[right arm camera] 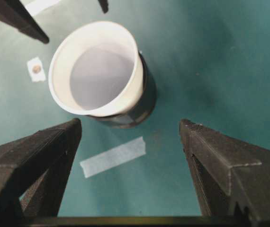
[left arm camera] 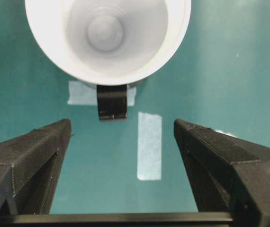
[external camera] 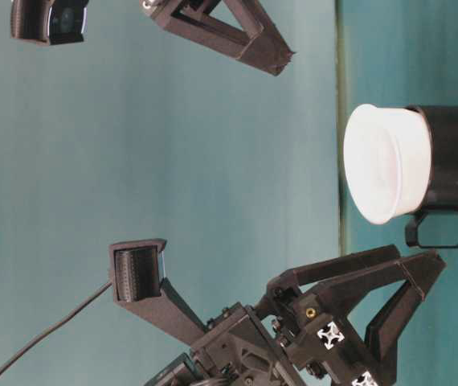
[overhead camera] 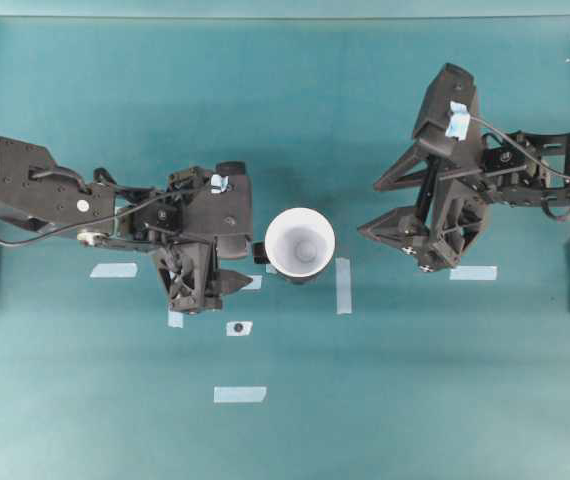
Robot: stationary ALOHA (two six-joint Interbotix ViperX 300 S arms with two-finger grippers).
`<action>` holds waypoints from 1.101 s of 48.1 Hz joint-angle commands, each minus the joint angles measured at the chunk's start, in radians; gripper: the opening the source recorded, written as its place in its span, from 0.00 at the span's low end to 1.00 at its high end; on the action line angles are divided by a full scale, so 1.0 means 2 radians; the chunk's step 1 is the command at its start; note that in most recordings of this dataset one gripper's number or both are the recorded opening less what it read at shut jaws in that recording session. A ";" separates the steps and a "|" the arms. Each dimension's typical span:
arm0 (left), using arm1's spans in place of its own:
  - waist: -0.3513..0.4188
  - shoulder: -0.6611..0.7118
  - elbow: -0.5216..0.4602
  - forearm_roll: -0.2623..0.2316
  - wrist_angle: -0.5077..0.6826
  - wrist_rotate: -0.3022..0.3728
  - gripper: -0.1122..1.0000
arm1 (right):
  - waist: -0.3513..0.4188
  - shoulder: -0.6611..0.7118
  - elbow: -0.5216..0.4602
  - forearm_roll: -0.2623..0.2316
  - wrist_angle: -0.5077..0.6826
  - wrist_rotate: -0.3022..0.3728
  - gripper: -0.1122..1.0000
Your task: Holding the cup holder with the left arm, the right arm places the cup into the cup holder.
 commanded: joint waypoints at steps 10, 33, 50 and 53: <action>-0.002 0.000 -0.015 0.000 -0.005 0.000 0.93 | 0.002 -0.020 -0.004 -0.001 -0.005 -0.015 0.90; -0.001 0.000 -0.016 0.000 -0.005 0.001 0.93 | 0.000 -0.020 0.003 -0.018 -0.011 -0.014 0.90; -0.001 0.001 -0.016 0.000 -0.005 0.001 0.93 | -0.002 -0.020 0.008 -0.018 -0.015 -0.013 0.90; -0.002 0.000 -0.016 0.000 -0.005 0.001 0.93 | -0.002 -0.020 0.009 -0.018 -0.019 -0.012 0.90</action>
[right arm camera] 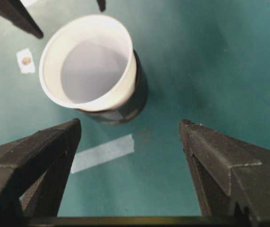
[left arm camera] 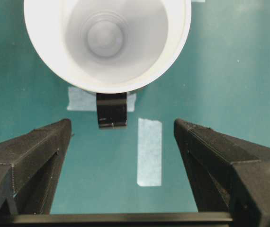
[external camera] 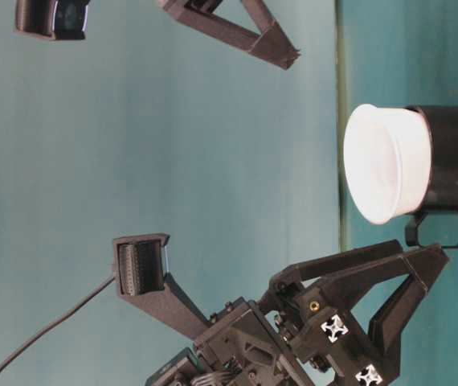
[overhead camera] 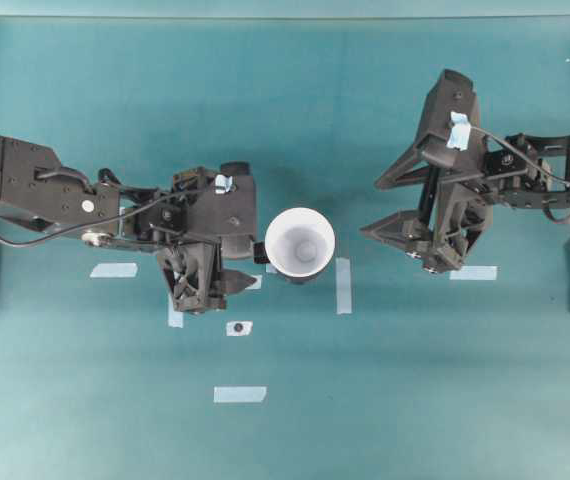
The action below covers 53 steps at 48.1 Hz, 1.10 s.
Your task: Holding the cup holder with the left arm, the right arm places the cup into the cup holder.
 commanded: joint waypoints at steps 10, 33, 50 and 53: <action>-0.001 -0.008 -0.011 0.002 -0.004 0.001 0.93 | -0.002 -0.019 0.000 -0.001 -0.018 -0.002 0.90; -0.002 -0.008 -0.011 0.001 -0.004 -0.001 0.93 | -0.004 -0.019 0.003 -0.001 -0.018 -0.001 0.90; -0.002 -0.008 -0.011 0.001 -0.003 -0.001 0.93 | -0.008 -0.019 0.004 -0.001 -0.019 0.000 0.90; -0.001 -0.008 -0.011 0.001 -0.003 -0.001 0.93 | -0.010 -0.019 0.004 -0.001 -0.018 0.000 0.90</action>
